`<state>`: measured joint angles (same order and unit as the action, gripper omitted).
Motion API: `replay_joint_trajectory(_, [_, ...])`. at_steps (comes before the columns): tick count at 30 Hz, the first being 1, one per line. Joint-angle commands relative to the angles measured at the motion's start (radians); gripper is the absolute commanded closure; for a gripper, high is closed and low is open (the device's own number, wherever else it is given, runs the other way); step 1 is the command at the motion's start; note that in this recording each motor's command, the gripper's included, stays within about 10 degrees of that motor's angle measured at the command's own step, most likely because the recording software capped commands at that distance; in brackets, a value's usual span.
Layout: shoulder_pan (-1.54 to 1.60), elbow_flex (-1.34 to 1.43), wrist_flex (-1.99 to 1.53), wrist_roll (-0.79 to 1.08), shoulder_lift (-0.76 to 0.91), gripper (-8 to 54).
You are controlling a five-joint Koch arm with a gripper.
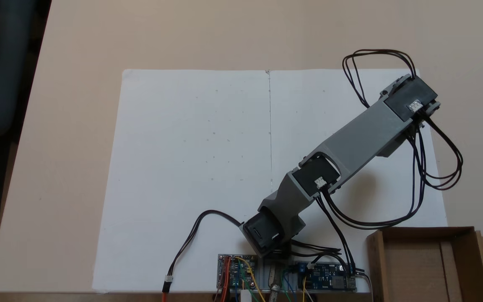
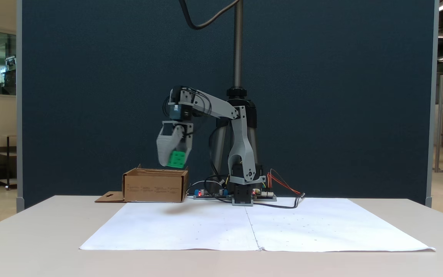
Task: Grasp a green dice and put it in the bin.
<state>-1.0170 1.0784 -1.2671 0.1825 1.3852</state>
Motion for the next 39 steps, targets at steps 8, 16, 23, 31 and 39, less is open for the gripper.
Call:
replay_joint_trajectory(8, [-0.535, -0.035, 0.227, 0.031, -0.025, 33.7])
replay_joint_trajectory(16, [-0.787, -0.037, 0.36, 0.066, -0.098, 33.7])
replay_joint_trajectory(23, [-0.844, -0.035, 0.362, 0.126, -0.123, 33.7])
replay_joint_trajectory(31, [-0.838, -0.034, 0.288, 0.167, -0.127, 33.7])
replay_joint_trajectory(39, [-0.808, -0.025, 0.291, 0.167, -0.153, 10.4])
